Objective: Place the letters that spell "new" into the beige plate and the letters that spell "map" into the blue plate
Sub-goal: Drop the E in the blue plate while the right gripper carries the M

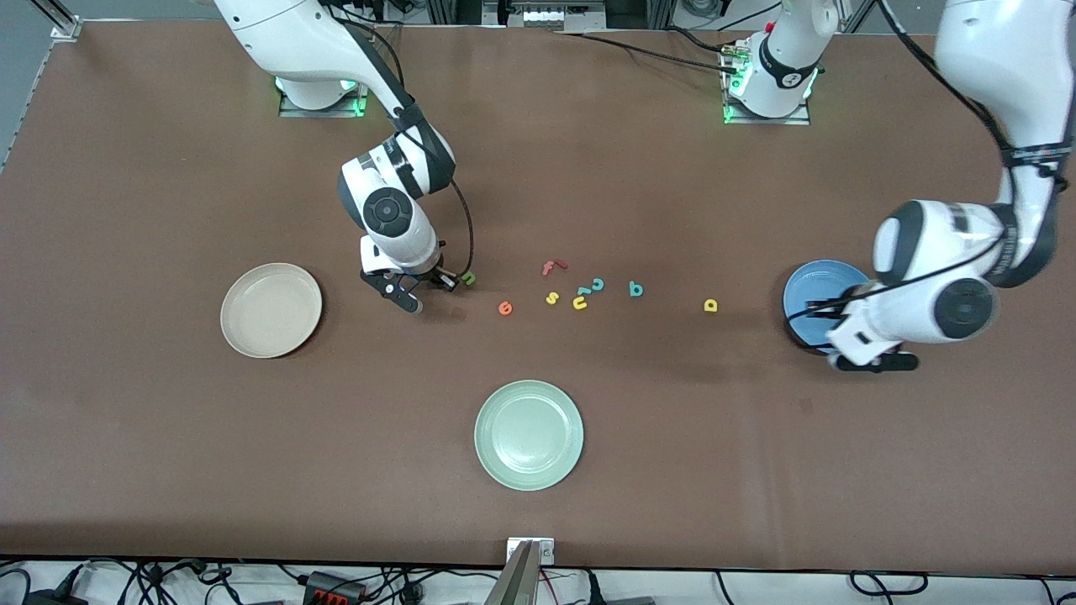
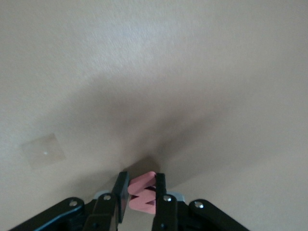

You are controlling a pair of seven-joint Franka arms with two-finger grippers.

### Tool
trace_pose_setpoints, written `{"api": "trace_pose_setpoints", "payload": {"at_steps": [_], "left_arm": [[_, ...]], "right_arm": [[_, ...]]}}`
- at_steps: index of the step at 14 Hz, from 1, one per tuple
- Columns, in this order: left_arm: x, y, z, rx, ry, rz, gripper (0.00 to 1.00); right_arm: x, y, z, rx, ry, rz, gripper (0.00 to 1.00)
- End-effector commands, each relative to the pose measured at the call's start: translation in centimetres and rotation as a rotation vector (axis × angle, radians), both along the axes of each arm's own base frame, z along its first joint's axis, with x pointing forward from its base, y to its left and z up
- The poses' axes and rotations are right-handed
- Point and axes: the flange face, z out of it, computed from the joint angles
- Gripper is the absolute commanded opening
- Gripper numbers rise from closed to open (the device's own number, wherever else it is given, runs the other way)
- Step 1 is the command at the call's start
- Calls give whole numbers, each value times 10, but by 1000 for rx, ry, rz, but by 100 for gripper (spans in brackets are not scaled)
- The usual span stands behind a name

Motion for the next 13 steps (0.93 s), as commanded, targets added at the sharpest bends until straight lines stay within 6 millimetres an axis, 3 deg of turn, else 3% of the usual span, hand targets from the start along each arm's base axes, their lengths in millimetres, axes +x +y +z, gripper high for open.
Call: {"api": "trace_pose_setpoints", "payload": {"at_steps": [1, 3, 4, 5, 6, 7, 8, 10, 12, 13], "left_arm": [[-15, 49, -36, -63, -38, -117, 13], [-35, 50, -62, -67, -113, -147, 15], [-41, 47, -69, -68, -126, -151, 19], [-41, 47, -69, -68, -126, -151, 25], [-41, 46, -70, -70, -124, -152, 58], [-41, 46, -69, -70, -123, -152, 100], [-37, 40, -64, -70, -125, -160, 100], [-29, 28, -40, -73, -74, -176, 100], [-13, -15, -8, -91, -28, -231, 100], [-11, -48, 1, -98, -16, -234, 100]], "right_arm": [[31, -56, 30, -14, 2, 78, 20], [62, -131, 42, -29, 69, 207, 20], [78, -176, 49, -25, 104, 259, 20], [86, -208, 51, -12, 134, 304, 20], [91, -240, 51, 4, 144, 343, 21], [93, -264, 50, 15, 147, 372, 21], [93, -278, 48, 22, 153, 393, 21], [92, -286, 33, 23, 170, 392, 21], [91, -288, 12, 20, 176, 390, 22], [91, -290, 5, 18, 174, 388, 25]]}}
